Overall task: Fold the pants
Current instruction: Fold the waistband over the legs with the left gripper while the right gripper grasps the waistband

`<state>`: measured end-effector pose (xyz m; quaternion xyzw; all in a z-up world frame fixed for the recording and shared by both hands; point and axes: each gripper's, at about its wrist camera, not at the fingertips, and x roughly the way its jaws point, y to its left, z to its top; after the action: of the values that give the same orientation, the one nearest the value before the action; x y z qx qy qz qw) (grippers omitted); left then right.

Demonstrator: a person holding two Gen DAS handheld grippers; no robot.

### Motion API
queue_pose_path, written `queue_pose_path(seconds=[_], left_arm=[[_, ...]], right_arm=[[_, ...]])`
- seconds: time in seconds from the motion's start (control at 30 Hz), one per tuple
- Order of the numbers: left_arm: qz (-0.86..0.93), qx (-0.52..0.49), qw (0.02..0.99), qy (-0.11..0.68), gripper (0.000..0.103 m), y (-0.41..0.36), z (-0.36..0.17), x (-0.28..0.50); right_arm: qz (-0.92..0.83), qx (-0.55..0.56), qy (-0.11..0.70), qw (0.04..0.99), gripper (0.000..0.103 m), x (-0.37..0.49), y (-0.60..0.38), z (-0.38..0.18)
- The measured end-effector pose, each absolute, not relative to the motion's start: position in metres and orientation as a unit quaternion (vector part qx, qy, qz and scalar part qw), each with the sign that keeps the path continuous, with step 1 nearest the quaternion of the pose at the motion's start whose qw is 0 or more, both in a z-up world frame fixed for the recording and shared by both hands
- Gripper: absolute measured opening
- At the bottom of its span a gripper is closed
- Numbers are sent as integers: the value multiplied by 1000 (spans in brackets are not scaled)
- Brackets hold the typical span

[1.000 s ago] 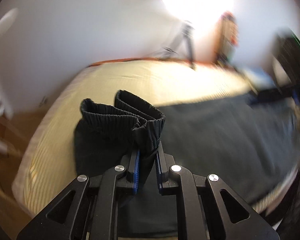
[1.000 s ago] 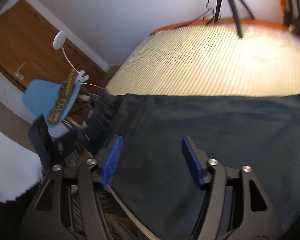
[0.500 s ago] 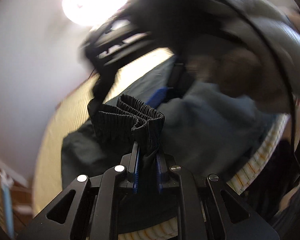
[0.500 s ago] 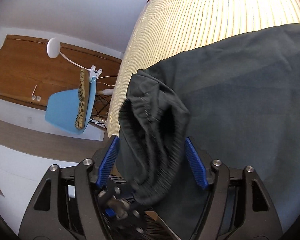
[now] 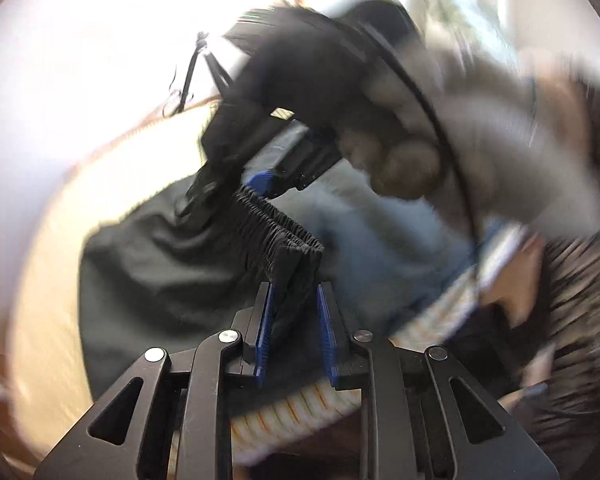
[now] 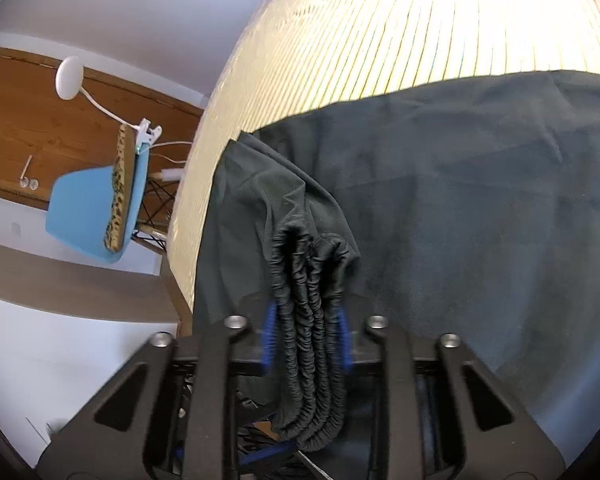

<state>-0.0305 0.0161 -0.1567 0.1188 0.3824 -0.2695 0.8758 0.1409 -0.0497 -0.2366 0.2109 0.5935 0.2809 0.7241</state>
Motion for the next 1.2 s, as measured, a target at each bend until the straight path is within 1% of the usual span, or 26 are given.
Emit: queue_pose_path(seconds=[0.1, 0.2, 0.27, 0.37, 0.47, 0.6, 0.67, 0.83, 0.93, 1.0, 1.03, 1.07, 1.1, 1.2], left_arm=[[-259, 8, 882, 394, 21, 69, -131, -20], [-202, -62, 894, 395, 21, 121, -120, -4], [-167, -64, 900, 397, 21, 140, -122, 4], [-157, -63, 899, 405, 21, 149, -133, 15], [-168, -50, 895, 410, 21, 128, -148, 19], [-198, -29, 889, 412, 21, 103, -155, 28], [-205, -7, 884, 420, 21, 83, -161, 29], [-211, 15, 874, 437, 21, 61, -183, 34], [-212, 13, 872, 442, 21, 53, -190, 35], [-213, 9, 873, 438, 21, 52, -191, 34], [-213, 7, 873, 438, 21, 53, -191, 35], [-213, 5, 873, 438, 21, 53, -190, 36], [-214, 3, 873, 438, 21, 54, -190, 36], [-216, 4, 874, 435, 21, 55, -190, 35]], right_arm=[[288, 217, 583, 728, 20, 139, -56, -232], [294, 226, 576, 729, 19, 137, -65, -223], [292, 224, 574, 732, 19, 136, -73, -217], [281, 219, 573, 738, 19, 132, -89, -207], [265, 210, 576, 745, 19, 125, -108, -199], [222, 195, 581, 759, 19, 115, -142, -196], [203, 199, 582, 762, 19, 113, -156, -201], [196, 215, 579, 762, 19, 115, -171, -219], [201, 235, 575, 758, 20, 113, -174, -228], [198, 242, 573, 758, 25, 113, -175, -230], [199, 247, 572, 756, 29, 112, -177, -231], [201, 251, 573, 754, 40, 110, -181, -232], [201, 253, 572, 754, 48, 108, -182, -232], [208, 252, 567, 756, 49, 102, -187, -231]])
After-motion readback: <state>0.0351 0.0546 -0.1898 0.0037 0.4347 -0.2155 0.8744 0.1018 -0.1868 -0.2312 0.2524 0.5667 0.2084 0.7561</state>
